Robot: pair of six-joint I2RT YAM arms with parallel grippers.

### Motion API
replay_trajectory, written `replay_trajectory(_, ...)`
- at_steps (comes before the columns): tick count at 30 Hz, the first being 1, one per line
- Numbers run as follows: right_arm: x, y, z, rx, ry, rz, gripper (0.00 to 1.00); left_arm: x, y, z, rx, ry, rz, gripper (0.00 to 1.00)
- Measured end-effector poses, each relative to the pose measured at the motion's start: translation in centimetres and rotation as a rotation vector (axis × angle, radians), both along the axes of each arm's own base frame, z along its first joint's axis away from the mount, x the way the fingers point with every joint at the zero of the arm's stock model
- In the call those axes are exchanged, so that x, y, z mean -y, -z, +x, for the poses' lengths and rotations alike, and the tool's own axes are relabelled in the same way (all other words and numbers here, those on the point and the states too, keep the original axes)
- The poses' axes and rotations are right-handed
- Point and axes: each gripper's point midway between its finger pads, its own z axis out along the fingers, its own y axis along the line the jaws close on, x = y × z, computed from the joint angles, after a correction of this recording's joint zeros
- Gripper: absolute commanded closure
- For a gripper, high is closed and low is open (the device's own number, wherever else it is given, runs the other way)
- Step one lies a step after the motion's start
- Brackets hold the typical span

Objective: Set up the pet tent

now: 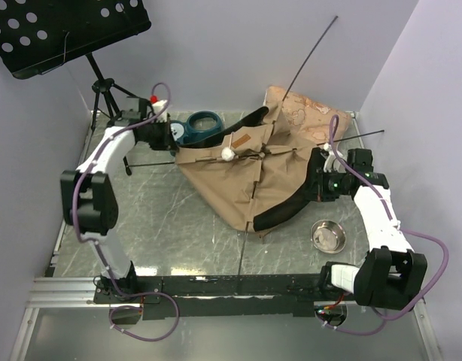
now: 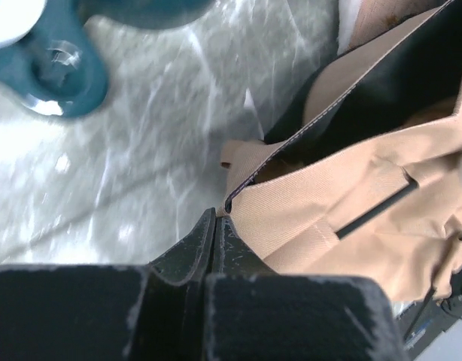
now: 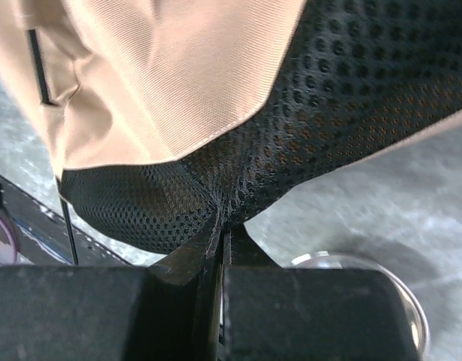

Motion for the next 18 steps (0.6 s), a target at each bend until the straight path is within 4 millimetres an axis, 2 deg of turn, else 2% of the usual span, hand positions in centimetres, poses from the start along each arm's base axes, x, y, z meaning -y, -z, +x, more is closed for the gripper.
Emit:
replay_trajectory(4, 1.0, 0.4, -0.6, -0.019, 0.005, -0.018, 1.00, -2.1, -1.1, -2.2, 0.010, -0.034, -0.008, 0.99)
replay_trajectory(10, -0.2, 0.0, -1.2, -0.011, -0.060, 0.031, 0.98, -2.0, -1.0, -2.5, 0.017, -0.020, -0.009, 0.99)
replay_trajectory(14, -2.1, -0.5, -2.1, 0.008, -0.157, 0.045, 1.00, -0.9, -1.1, -1.2, 0.039, 0.016, 0.018, 0.99)
replay_trajectory(18, -5.2, -1.8, -4.2, 0.081, -0.331, 0.044, 1.00, 0.7, -2.4, 1.8, 0.100, 0.044, 0.025, 0.99)
